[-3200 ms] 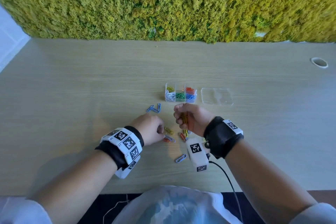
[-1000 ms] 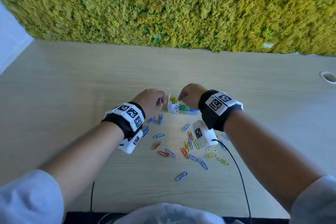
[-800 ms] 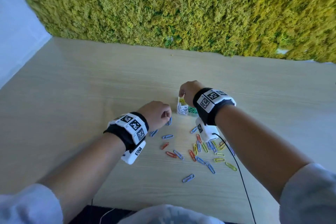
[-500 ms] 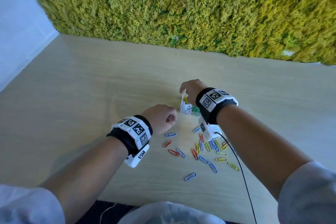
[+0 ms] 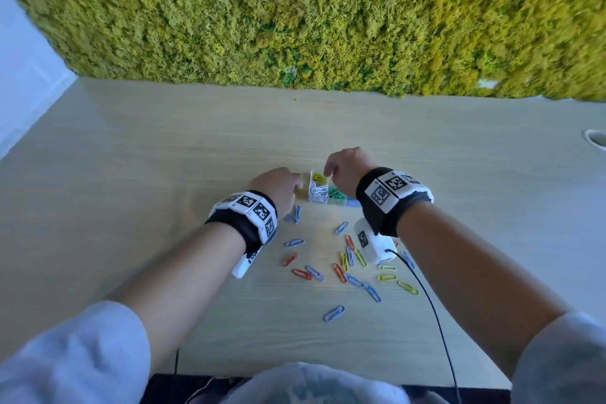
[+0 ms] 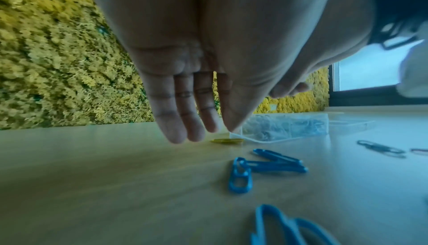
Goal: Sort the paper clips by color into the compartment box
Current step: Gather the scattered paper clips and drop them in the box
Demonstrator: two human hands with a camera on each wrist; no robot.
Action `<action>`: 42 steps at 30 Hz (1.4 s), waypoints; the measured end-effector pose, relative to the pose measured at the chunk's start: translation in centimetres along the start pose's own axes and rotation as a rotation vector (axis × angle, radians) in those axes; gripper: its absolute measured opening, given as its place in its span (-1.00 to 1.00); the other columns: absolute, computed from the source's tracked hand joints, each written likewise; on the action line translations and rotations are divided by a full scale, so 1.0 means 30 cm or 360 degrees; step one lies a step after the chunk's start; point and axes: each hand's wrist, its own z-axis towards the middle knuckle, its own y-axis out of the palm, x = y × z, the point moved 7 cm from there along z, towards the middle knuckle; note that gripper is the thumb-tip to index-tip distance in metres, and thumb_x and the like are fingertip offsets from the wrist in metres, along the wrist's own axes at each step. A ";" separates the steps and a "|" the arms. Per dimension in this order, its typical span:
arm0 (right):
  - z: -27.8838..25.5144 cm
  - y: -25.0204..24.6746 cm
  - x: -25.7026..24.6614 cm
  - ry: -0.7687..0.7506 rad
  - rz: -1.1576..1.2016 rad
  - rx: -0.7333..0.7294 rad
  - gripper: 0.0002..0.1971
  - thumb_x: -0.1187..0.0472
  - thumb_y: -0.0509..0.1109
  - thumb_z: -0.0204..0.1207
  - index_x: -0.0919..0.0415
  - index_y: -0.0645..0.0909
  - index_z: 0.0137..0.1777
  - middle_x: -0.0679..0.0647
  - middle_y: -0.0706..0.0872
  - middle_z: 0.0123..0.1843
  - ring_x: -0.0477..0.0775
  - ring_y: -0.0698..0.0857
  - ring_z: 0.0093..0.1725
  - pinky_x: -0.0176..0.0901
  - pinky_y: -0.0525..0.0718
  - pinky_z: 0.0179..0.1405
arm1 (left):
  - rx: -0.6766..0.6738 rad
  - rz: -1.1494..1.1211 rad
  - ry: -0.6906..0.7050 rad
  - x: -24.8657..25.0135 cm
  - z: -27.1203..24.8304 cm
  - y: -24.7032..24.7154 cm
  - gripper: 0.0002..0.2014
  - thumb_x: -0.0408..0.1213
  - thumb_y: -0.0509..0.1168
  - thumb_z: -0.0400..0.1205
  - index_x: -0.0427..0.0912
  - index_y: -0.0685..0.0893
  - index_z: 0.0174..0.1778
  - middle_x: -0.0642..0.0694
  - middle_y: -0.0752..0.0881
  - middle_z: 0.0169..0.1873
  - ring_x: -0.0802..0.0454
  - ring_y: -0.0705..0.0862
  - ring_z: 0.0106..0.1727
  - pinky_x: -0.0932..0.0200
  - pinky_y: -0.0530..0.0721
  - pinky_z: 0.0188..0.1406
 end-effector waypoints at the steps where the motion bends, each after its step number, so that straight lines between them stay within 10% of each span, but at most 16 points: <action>1: -0.022 0.000 0.012 -0.0006 -0.0013 -0.0007 -0.64 0.40 0.16 0.54 0.09 0.70 0.14 0.07 0.70 0.21 0.11 0.69 0.18 -0.07 0.68 0.19 | 0.0002 0.0043 0.0015 0.004 0.018 -0.004 -0.65 -0.36 0.12 0.66 -0.03 0.58 0.33 -0.12 0.57 0.26 -0.15 0.59 0.25 0.02 0.56 0.19; 12: -0.266 0.136 0.203 0.0150 -0.0136 -0.0372 -0.77 0.28 0.28 0.52 0.16 0.77 0.02 -0.01 0.80 0.09 0.04 0.76 0.05 -0.22 0.71 0.02 | -0.0041 0.0249 0.0037 -0.004 0.094 -0.018 -0.89 -0.25 0.26 0.61 -0.05 0.69 -0.03 -0.09 0.66 0.13 -0.16 0.66 0.10 0.05 0.62 0.05; 19: -0.318 0.193 0.274 0.0255 -0.0120 -0.0322 -0.73 0.32 0.24 0.53 0.06 0.76 0.00 0.01 0.76 0.09 0.08 0.74 0.04 -0.22 0.69 -0.01 | 0.0030 -0.0198 -0.0002 -0.035 0.052 -0.040 -0.88 -0.32 0.34 0.46 -0.07 0.58 -0.37 -0.06 0.74 -0.22 -0.08 0.70 -0.17 0.11 0.68 -0.12; 23: -0.325 0.183 0.276 0.0249 -0.0148 -0.0256 -0.74 0.29 0.22 0.55 0.09 0.76 -0.02 0.03 0.76 0.06 0.06 0.66 -0.09 -0.22 0.64 -0.13 | 0.0212 -0.0633 0.0058 -0.021 -0.004 -0.079 -0.88 -0.39 0.33 0.49 -0.05 0.63 -0.21 0.07 0.64 -0.38 0.00 0.63 -0.31 0.28 0.55 -0.31; 26: -0.334 0.192 0.278 0.0257 -0.0147 -0.0257 -0.75 0.28 0.21 0.56 0.08 0.72 0.03 0.05 0.72 0.07 0.08 0.63 -0.08 -0.20 0.60 -0.15 | -0.0004 -0.0958 0.0052 0.026 -0.043 -0.053 -0.73 -0.44 0.18 0.58 0.00 0.63 0.04 0.00 0.61 -0.41 0.06 0.64 -0.43 0.24 0.63 -0.27; 34: -0.364 0.206 0.263 0.0213 -0.0162 -0.0227 -0.85 0.20 0.24 0.52 0.05 0.65 -0.08 0.04 0.65 0.02 0.11 0.68 0.03 -0.10 0.70 0.00 | -0.0622 -0.1527 -0.0075 0.179 -0.140 0.115 -0.77 -0.51 0.02 0.57 -0.16 0.44 -0.33 -0.07 0.44 -0.45 0.09 0.41 -0.56 0.32 0.34 -0.71; 42: -0.439 0.231 0.353 0.0635 0.2071 0.0125 -0.81 0.50 0.24 0.53 0.25 0.60 -0.18 0.20 0.64 -0.32 0.05 0.61 -0.46 -0.29 0.63 -0.54 | -0.0473 -0.0194 0.0553 0.311 -0.176 0.130 -0.84 -0.30 0.30 0.49 0.08 0.67 -0.14 0.10 0.38 -0.51 0.10 0.41 -0.44 0.17 0.45 -0.34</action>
